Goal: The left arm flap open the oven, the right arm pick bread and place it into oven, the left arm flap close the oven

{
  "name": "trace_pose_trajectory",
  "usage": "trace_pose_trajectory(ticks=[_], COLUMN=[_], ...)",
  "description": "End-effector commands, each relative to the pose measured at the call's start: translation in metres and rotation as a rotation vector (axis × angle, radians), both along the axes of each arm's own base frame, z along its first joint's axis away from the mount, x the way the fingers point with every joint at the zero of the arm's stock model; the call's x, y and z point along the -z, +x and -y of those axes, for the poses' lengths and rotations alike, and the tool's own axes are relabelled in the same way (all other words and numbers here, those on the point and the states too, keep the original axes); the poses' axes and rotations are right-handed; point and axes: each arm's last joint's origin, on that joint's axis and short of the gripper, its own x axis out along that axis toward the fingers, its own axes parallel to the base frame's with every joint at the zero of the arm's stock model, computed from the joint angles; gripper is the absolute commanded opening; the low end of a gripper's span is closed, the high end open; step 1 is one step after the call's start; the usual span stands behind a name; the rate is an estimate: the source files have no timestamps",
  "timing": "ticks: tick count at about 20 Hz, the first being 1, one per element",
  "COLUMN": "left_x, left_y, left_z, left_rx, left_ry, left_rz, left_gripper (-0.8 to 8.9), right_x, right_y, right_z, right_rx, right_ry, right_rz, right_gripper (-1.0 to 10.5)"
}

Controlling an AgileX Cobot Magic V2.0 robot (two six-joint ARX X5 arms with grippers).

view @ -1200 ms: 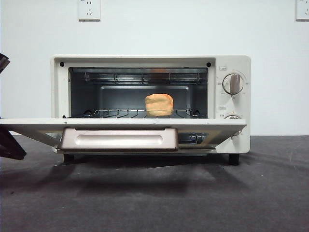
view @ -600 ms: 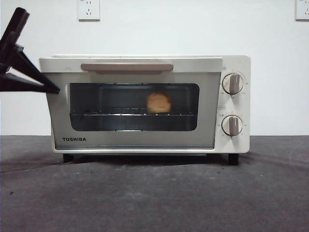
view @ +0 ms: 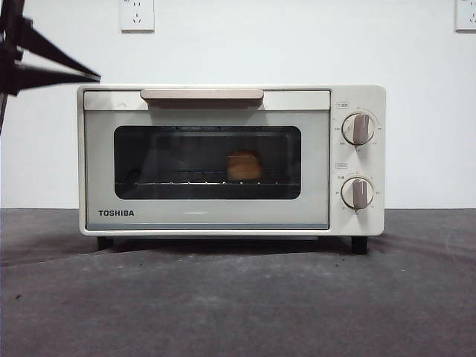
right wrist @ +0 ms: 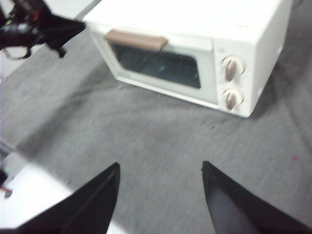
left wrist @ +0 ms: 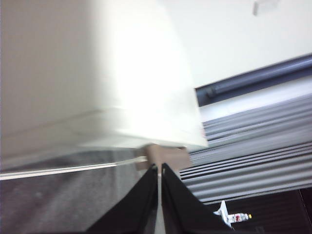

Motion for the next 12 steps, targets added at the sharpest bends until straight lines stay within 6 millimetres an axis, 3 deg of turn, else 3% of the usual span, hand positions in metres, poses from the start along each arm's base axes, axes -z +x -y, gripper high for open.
trace_pose_trajectory(ticks=[1, 7, 12], left_x=[-0.022, -0.050, -0.063], left_y=[-0.009, -0.048, -0.091], left_z=[0.000, 0.001, -0.001], left_rx=[0.015, 0.014, -0.111], left_ry=[0.008, 0.071, 0.200], left_rz=[0.104, 0.231, 0.304], left_gripper=[0.16, 0.16, 0.16], right_x=[-0.007, -0.009, -0.010], right_y=[0.000, 0.001, 0.001], right_z=[0.000, 0.000, -0.001], right_rx=[0.002, -0.003, -0.006], right_ry=[0.025, 0.020, 0.018], right_rz=[0.040, 0.068, 0.088], right_gripper=[2.6, 2.6, 2.6])
